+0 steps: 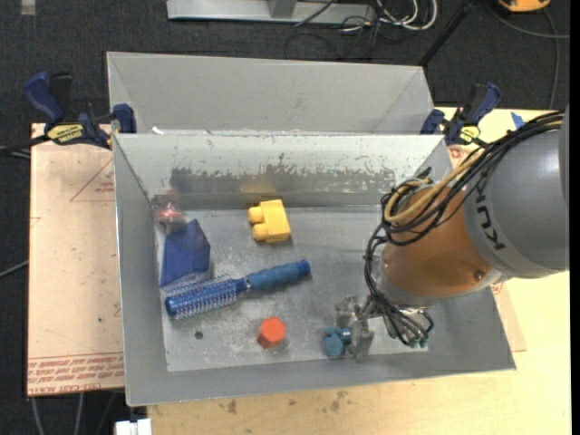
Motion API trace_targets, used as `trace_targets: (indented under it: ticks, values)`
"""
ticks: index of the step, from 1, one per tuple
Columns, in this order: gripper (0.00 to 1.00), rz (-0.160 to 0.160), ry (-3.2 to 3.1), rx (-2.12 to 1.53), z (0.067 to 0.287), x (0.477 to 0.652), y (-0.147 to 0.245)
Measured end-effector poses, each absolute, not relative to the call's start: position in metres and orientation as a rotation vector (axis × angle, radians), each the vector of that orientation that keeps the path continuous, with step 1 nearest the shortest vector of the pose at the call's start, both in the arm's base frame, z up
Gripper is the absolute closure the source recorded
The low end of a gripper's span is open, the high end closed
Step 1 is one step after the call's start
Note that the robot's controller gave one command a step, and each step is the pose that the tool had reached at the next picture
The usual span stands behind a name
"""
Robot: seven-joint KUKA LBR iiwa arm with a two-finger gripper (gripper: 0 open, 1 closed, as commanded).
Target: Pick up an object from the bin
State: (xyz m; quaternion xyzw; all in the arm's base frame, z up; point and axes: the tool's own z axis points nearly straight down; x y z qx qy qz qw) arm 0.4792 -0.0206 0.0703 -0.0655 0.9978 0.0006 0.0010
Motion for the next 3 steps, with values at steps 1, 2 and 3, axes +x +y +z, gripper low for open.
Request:
trace_targets:
  ticks: [1, 2, 3]
  values:
    - [1.0, 0.002, 3.133, -0.208, 0.073, 0.48, -0.02]
    - [1.0, 0.001, 3.132, -0.209, 0.083, 0.48, -0.02]
    - [1.0, 0.0, 3.128, -0.21, 0.141, 0.482, -0.019]
